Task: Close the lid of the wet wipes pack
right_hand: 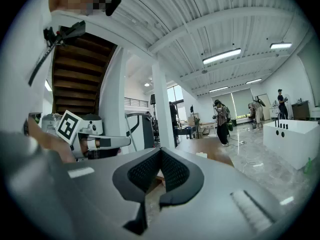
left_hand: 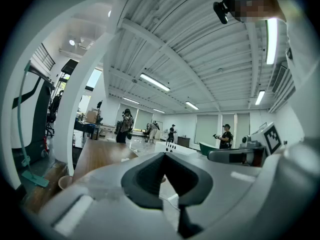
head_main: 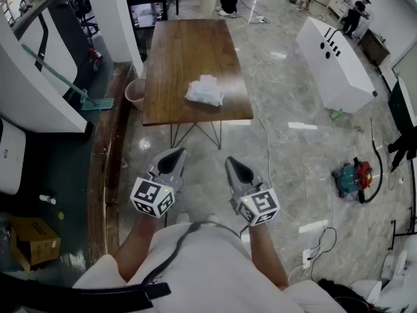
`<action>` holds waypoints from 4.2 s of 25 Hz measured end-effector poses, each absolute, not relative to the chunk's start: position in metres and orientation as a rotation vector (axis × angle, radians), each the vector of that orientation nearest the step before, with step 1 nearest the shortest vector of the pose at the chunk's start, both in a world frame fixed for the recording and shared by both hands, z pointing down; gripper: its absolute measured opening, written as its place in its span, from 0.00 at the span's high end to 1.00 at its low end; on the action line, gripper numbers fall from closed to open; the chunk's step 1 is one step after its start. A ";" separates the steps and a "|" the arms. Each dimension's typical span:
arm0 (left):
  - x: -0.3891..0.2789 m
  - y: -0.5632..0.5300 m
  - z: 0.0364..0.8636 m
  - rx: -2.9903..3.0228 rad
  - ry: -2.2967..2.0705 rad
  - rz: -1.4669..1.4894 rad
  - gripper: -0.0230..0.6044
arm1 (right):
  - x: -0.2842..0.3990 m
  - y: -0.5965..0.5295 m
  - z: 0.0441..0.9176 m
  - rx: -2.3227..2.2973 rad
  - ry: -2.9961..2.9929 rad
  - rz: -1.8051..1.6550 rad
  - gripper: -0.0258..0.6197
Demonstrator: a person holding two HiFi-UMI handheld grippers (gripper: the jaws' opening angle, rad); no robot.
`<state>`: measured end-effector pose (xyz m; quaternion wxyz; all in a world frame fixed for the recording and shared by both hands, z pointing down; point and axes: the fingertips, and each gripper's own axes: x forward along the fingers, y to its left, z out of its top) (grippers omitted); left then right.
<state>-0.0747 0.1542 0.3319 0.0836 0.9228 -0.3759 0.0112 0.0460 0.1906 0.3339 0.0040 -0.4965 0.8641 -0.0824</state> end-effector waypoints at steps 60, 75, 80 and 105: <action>-0.181 0.137 0.361 2.707 -1.098 0.025 0.96 | -0.030 0.179 0.351 -1.704 2.654 -0.315 0.95; -0.178 0.111 0.366 2.698 -1.109 0.040 0.96 | -0.023 0.148 0.360 -1.694 2.657 -0.334 0.95; -0.169 0.087 0.362 2.725 -1.151 0.079 0.96 | -0.016 0.117 0.362 -1.644 2.672 -0.325 0.95; -0.052 -0.080 0.361 2.609 -1.330 0.096 0.96 | 0.075 -0.075 0.372 -1.339 2.862 -0.357 0.95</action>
